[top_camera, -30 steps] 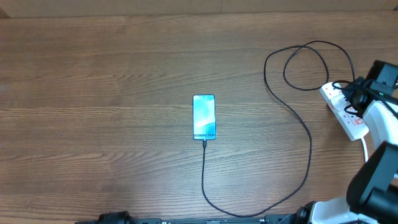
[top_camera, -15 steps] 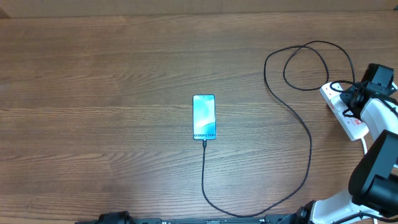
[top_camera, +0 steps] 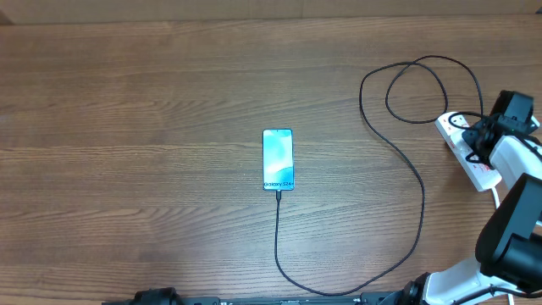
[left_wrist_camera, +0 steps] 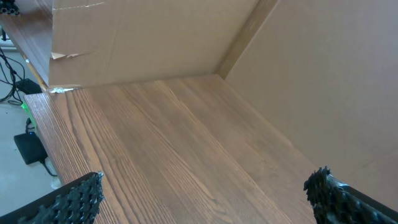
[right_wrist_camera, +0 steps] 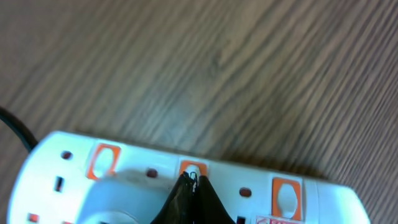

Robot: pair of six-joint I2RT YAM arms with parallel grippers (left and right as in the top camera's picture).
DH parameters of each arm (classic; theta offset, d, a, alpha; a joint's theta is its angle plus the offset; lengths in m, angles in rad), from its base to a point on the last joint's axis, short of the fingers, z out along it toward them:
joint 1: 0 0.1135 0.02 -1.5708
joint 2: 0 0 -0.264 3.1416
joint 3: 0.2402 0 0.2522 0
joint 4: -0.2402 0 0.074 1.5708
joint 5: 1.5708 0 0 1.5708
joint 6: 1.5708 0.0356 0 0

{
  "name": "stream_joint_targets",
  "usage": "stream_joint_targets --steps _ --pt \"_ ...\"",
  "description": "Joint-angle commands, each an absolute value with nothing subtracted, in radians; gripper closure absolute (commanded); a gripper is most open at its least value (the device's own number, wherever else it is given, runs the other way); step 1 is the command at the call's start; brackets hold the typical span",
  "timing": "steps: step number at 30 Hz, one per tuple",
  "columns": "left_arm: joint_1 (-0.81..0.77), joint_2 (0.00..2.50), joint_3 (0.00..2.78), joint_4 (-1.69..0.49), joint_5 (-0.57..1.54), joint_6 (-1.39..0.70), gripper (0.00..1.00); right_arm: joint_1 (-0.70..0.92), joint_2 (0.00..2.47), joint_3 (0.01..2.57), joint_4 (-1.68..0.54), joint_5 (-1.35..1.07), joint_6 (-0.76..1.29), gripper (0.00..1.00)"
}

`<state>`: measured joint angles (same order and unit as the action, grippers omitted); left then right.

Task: Plug charger to phone and switch on socket
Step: 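Press down on the orange socket switch with the right gripper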

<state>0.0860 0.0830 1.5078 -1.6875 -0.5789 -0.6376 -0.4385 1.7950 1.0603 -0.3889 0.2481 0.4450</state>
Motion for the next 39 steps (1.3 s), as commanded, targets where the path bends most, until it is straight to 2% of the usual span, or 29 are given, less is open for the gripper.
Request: stream_joint_targets --steps 1,31,39 --pt "0.093 0.069 1.507 -1.689 -0.583 -0.651 0.0 -0.428 1.832 1.039 -0.388 0.174 0.448 0.96" --pt "0.093 0.069 1.507 -1.689 -0.583 -0.651 0.0 -0.439 1.806 1.161 -0.411 0.208 0.448 0.96" --pt "0.093 0.069 1.507 -1.689 -0.583 -0.651 0.0 -0.439 1.811 1.126 -0.396 0.206 0.448 0.96"
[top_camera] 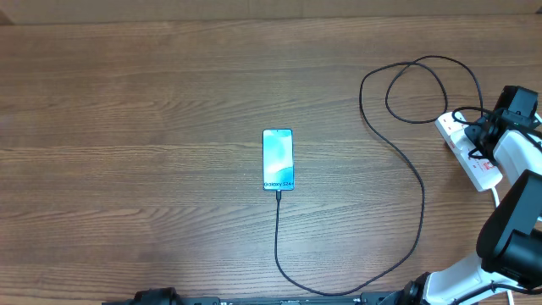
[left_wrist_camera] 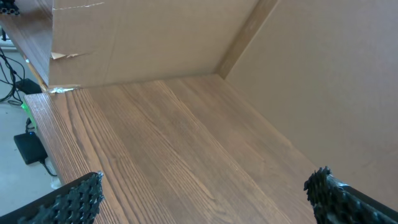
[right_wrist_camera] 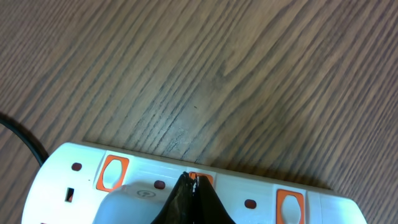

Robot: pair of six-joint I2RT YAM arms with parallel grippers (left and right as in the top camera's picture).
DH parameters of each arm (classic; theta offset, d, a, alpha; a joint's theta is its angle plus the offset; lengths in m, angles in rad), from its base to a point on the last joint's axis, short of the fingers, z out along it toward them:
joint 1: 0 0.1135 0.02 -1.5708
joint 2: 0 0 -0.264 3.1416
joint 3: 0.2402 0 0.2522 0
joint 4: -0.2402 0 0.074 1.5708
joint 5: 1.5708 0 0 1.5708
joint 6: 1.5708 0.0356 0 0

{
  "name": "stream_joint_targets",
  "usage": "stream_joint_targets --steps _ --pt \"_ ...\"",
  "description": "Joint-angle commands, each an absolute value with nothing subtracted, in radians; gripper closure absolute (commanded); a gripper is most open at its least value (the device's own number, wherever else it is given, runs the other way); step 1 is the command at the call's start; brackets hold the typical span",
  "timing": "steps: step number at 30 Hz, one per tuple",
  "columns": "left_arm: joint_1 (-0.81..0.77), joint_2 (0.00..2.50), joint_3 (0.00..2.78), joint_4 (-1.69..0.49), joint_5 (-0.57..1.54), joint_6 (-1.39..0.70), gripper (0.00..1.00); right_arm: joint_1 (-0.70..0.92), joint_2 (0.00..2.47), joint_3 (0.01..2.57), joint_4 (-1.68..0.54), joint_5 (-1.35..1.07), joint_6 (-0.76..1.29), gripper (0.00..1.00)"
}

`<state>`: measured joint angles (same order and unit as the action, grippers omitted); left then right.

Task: Plug charger to phone and switch on socket
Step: 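Press down on the orange socket switch with the right gripper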

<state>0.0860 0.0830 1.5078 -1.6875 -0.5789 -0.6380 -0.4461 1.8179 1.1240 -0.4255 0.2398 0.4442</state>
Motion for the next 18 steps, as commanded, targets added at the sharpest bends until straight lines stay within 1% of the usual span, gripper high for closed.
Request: stream_joint_targets --steps 1,8,13,16,18 --pt "0.093 0.069 1.507 -1.689 -0.583 -0.651 0.01 -0.439 1.813 1.113 -0.384 0.198 0.448 0.96" --pt "0.093 0.069 1.507 -1.689 -0.583 -0.651 0.0 -0.439 1.851 1.083 -0.355 0.17 0.448 0.96" --pt "0.093 0.069 1.507 -1.689 -0.583 -0.651 0.0 -0.439 1.853 1.083 -0.399 0.165 0.449 0.96" --pt "0.093 0.069 1.507 -1.689 -0.583 -0.651 0.0 -0.439 1.853 1.083 -0.437 0.227 0.479 0.96" --pt "0.093 0.069 1.507 -1.689 -0.583 -0.651 0.0 -0.439 1.853 1.084 -0.436 0.222 0.479 0.96"
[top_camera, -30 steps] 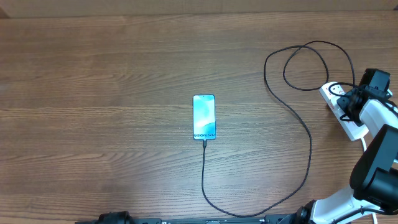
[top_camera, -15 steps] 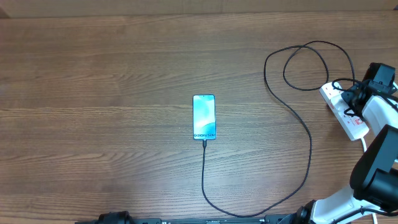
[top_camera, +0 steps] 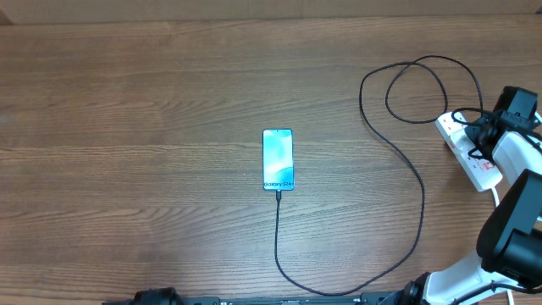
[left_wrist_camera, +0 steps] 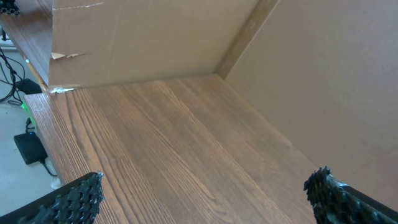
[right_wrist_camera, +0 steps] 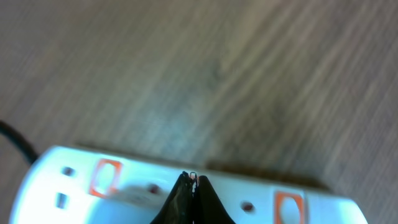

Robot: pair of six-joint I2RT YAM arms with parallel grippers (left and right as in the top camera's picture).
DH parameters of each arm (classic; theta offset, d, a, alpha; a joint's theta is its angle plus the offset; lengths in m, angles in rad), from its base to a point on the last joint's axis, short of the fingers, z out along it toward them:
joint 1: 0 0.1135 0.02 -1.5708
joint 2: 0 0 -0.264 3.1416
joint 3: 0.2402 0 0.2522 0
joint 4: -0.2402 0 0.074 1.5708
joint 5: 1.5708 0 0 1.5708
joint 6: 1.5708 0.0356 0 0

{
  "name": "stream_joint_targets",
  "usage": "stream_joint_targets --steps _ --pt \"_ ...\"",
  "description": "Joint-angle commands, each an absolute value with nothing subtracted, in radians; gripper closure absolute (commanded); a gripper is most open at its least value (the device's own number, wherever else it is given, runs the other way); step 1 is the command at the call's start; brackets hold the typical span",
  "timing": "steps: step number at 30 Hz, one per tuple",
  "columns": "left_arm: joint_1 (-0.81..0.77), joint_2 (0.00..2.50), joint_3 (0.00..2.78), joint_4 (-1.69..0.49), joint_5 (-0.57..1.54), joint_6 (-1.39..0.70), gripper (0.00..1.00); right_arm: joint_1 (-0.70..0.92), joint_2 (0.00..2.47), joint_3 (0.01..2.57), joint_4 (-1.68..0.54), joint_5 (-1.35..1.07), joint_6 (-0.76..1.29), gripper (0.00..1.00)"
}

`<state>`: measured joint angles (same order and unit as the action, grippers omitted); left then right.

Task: Plug charger to phone and switch on socket
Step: 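Press down on the orange socket switch with the right gripper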

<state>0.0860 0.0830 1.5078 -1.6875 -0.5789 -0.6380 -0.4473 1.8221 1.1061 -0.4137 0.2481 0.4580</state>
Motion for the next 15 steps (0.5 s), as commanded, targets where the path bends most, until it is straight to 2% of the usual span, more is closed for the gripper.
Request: stream_joint_targets --steps 1,15 --pt "0.093 0.069 1.507 -1.689 -0.583 -0.651 0.0 -0.439 1.853 1.084 -0.437 0.215 0.479 0.96" --pt "0.093 0.069 1.507 -1.689 -0.583 -0.651 0.01 -0.439 1.853 1.084 -0.373 0.183 0.443 0.96"
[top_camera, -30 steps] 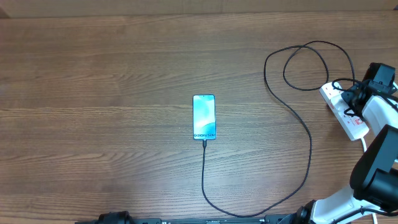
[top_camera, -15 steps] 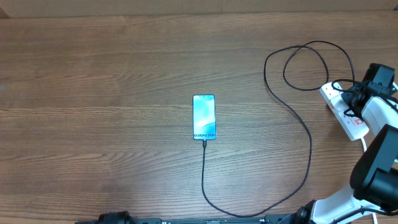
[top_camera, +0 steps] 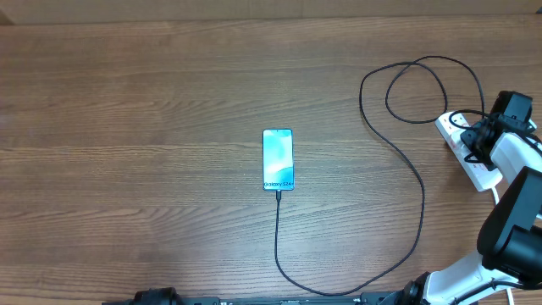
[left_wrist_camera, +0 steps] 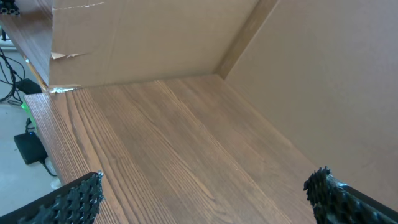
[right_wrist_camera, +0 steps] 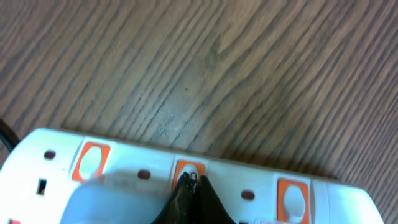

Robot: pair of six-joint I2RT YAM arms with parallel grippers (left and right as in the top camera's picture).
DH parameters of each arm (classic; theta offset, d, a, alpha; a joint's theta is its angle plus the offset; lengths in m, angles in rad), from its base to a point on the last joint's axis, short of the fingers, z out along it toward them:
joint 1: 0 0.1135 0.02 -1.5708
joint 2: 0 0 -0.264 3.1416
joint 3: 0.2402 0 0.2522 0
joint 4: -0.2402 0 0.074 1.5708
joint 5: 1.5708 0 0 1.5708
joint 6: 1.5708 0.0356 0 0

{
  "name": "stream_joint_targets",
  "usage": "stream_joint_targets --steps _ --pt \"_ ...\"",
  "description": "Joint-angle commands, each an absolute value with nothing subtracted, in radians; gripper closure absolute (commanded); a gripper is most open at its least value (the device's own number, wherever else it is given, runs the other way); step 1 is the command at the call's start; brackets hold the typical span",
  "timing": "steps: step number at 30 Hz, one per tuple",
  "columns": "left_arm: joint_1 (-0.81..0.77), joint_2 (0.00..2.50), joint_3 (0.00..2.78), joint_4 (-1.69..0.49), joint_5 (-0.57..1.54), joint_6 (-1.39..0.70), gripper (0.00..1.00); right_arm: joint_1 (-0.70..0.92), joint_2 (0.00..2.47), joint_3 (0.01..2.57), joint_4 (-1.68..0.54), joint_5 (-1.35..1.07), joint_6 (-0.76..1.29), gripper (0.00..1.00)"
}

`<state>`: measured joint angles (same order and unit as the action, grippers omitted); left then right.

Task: Plug charger to phone and switch on socket
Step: 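Press down on the orange socket switch with the right gripper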

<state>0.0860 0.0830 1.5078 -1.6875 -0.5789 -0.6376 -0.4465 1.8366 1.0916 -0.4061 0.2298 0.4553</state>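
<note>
The phone [top_camera: 278,159] lies face up mid-table, screen lit, with the black charger cable [top_camera: 421,199] plugged into its bottom end and looping back to the white socket strip [top_camera: 464,146] at the right edge. My right gripper [right_wrist_camera: 191,180] is shut, its tips pressed onto the middle orange switch [right_wrist_camera: 188,169] of the socket strip [right_wrist_camera: 124,186]. Two other orange switches [right_wrist_camera: 91,162] flank it. My left gripper [left_wrist_camera: 205,186] is open over bare wood, far from the phone; its fingers [left_wrist_camera: 74,199] hold nothing.
Cardboard walls [left_wrist_camera: 186,37] stand behind the table in the left wrist view. The cable forms a loop [top_camera: 419,89] at the back right. The right arm's base [top_camera: 517,229] fills the front right corner.
My right gripper has shifted slightly over the strip and its shut tips now sit on the middle orange switch. Phone, cable and left arm are unchanged.
Throughout, the phone lay lit with the cable plugged in and the left gripper stayed open. My shut right gripper stayed at the middle switch of the strip, sitting a little differently over it at each moment.
</note>
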Motion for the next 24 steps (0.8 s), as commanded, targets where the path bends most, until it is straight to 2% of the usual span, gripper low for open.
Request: stream_joint_targets --steps 1,24 --pt "0.093 0.069 1.507 -1.689 -0.583 -0.651 0.0 -0.439 1.853 1.084 -0.369 0.181 0.441 0.96" --pt "0.093 0.069 1.507 -1.689 -0.583 -0.651 0.01 -0.412 1.854 1.06 -0.426 0.043 0.441 0.96"
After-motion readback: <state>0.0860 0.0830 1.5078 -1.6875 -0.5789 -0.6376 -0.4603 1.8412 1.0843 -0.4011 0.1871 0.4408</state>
